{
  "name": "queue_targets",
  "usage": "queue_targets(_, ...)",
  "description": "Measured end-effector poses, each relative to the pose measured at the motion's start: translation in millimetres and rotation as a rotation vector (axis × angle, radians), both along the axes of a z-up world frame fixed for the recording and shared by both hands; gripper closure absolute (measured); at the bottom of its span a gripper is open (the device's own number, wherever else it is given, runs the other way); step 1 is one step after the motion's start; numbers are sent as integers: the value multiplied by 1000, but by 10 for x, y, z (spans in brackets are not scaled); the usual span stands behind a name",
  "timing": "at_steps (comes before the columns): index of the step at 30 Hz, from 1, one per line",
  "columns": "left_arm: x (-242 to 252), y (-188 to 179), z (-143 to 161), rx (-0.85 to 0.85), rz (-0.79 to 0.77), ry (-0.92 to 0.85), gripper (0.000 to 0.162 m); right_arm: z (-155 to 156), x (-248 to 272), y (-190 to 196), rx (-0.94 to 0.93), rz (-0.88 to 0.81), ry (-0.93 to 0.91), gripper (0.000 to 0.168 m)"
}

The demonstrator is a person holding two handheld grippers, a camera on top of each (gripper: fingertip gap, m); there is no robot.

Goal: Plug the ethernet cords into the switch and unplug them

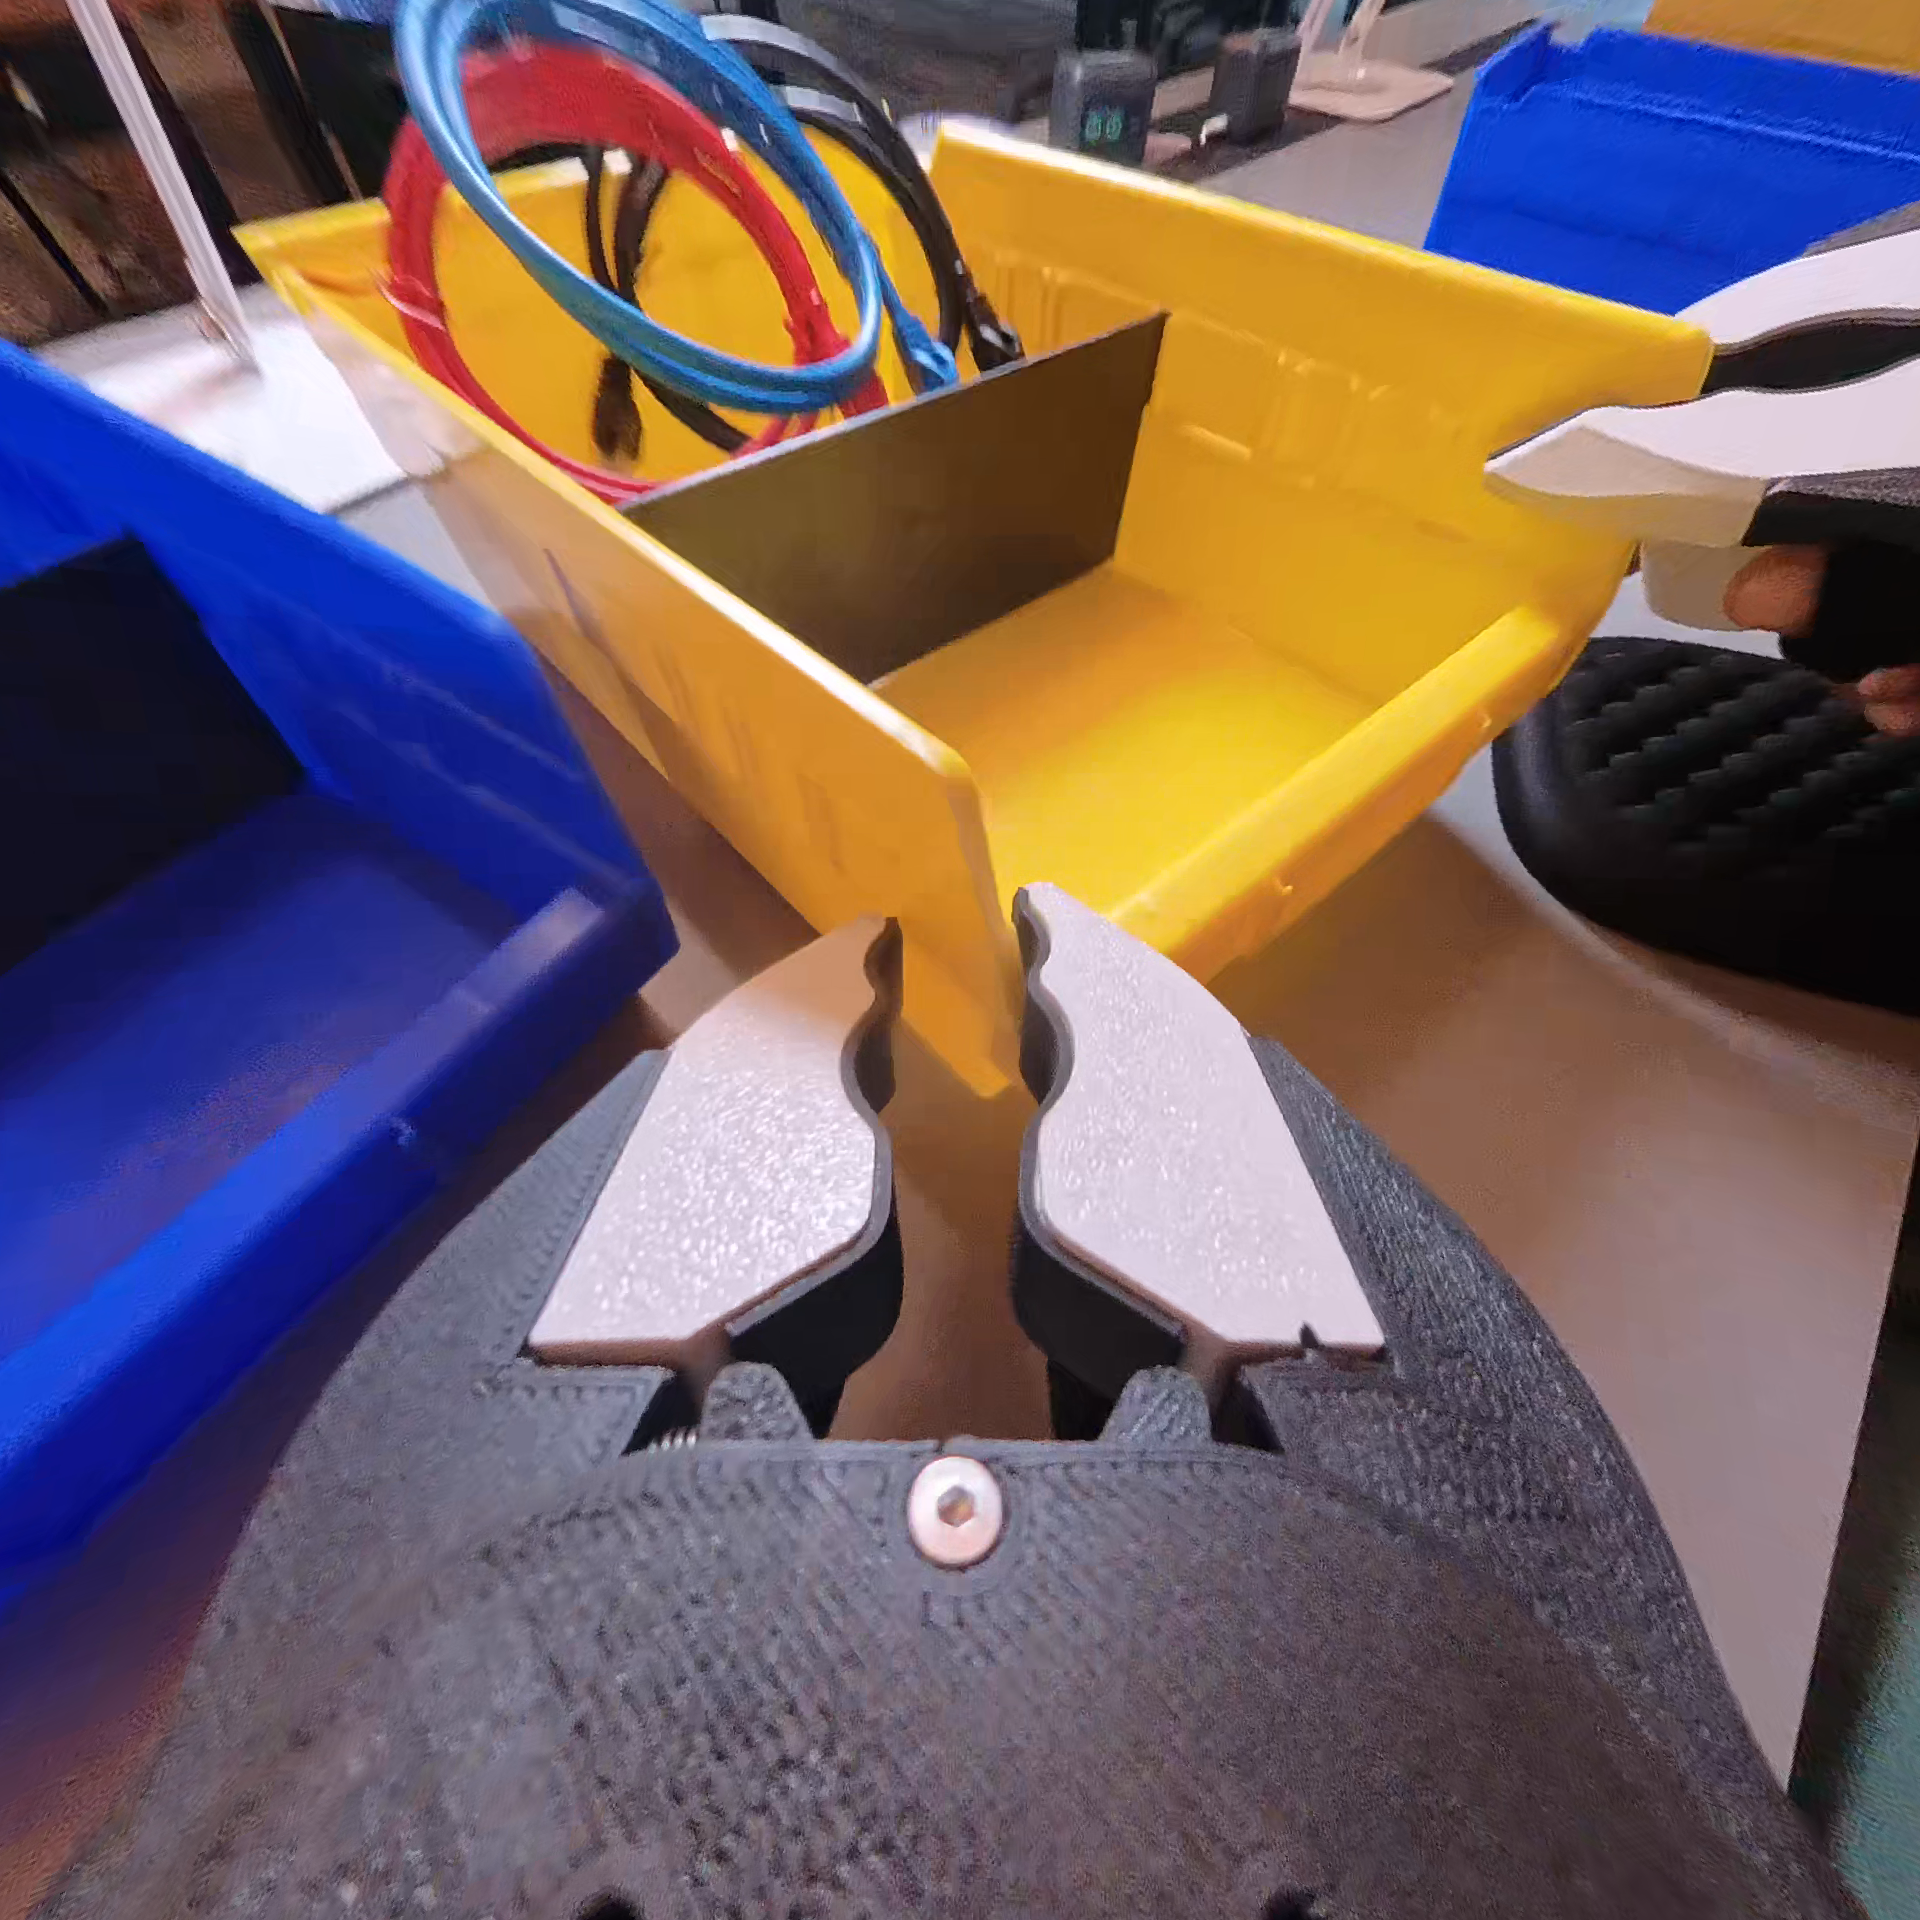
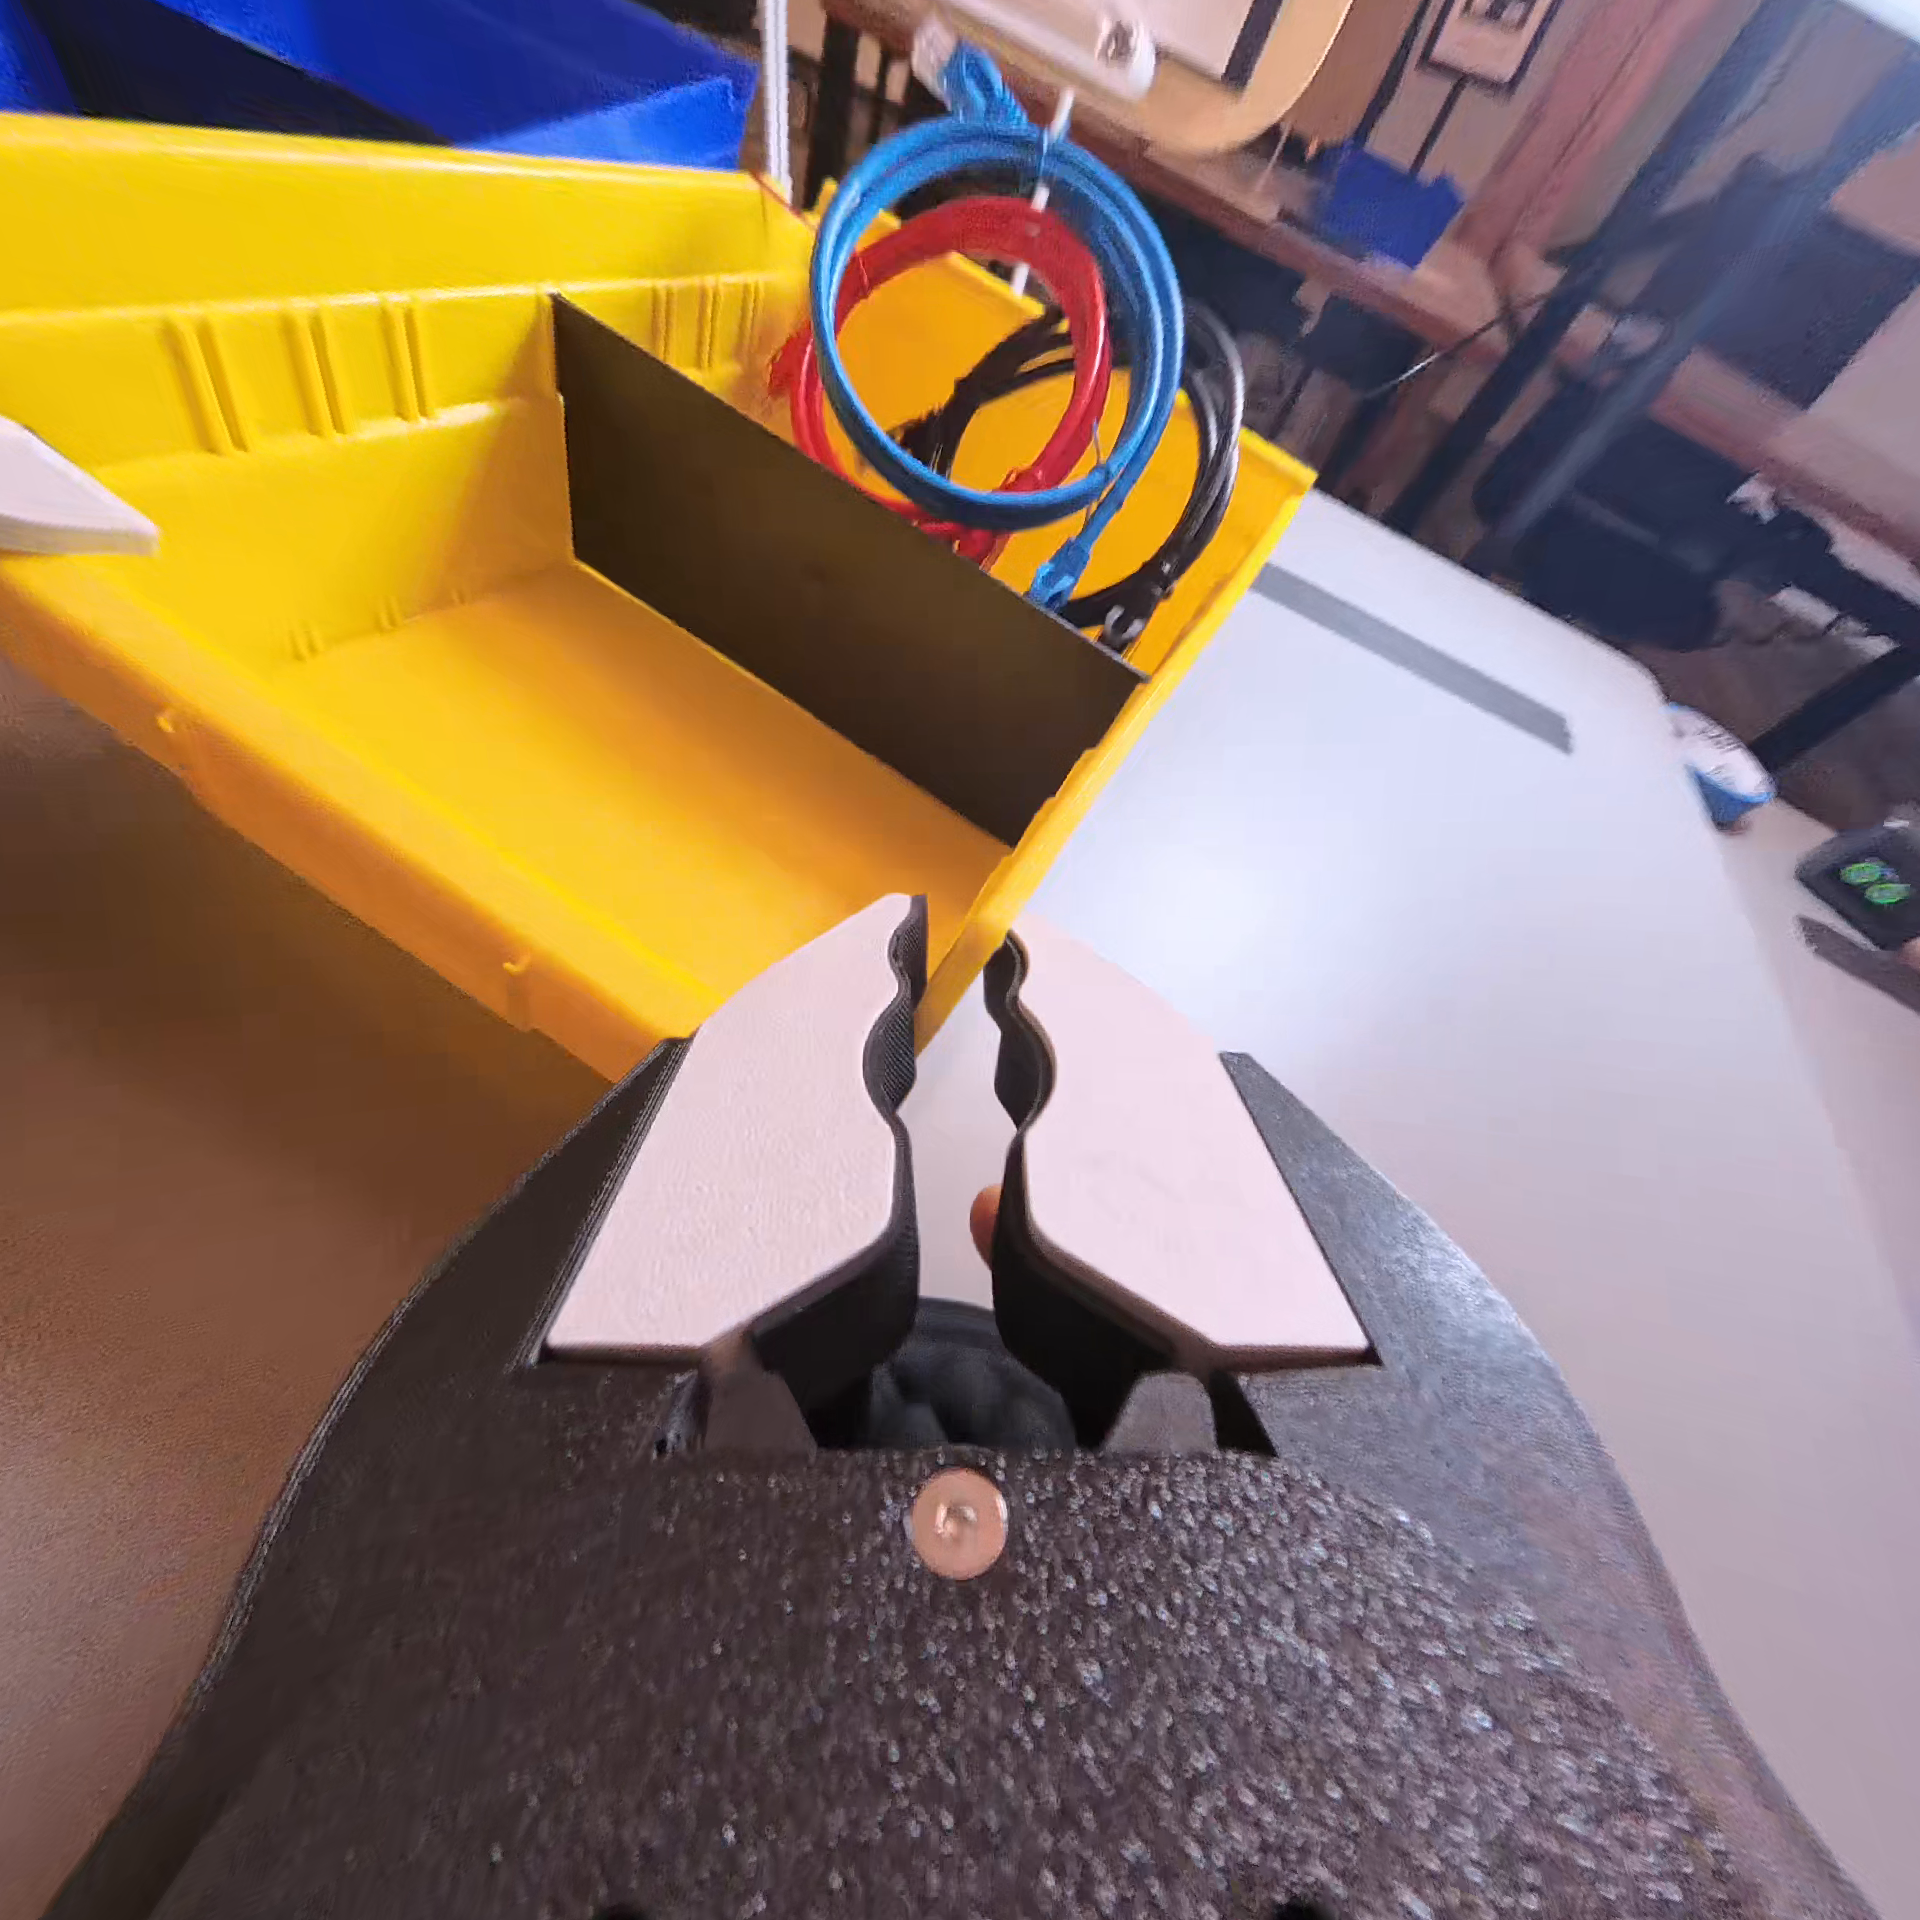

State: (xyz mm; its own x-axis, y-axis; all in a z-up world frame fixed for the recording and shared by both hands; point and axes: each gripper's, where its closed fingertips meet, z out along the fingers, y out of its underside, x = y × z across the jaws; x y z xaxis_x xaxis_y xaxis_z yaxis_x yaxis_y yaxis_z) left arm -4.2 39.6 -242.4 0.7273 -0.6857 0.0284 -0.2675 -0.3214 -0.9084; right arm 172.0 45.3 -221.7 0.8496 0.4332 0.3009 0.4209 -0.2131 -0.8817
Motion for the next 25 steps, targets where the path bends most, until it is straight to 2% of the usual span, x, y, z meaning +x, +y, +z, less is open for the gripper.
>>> queue_targets(3,27,-120,205,120,4,53,144,150,43,-158,88,-30,-32,160)
queue_targets(7,-187,-365,661,255,46,93,145,573,-159,-361,232,7,-2,160)
queue_targets(11,-854,-665,1231,364,164,155,144,1068,-838,-441,347,161,79,160)
queue_targets(16,-1734,-1041,1637,430,310,232,144,1438,-1803,-497,416,351,160,159)
queue_targets(18,-2038,-1126,1654,417,357,284,143,1450,-2148,-482,424,411,165,159)
queue_targets(21,-2476,-1305,1503,279,389,333,142,1362,-2654,-522,389,523,182,160)
queue_targets(25,-3048,-1738,1259,73,426,457,142,1035,-3351,-752,325,692,161,158)
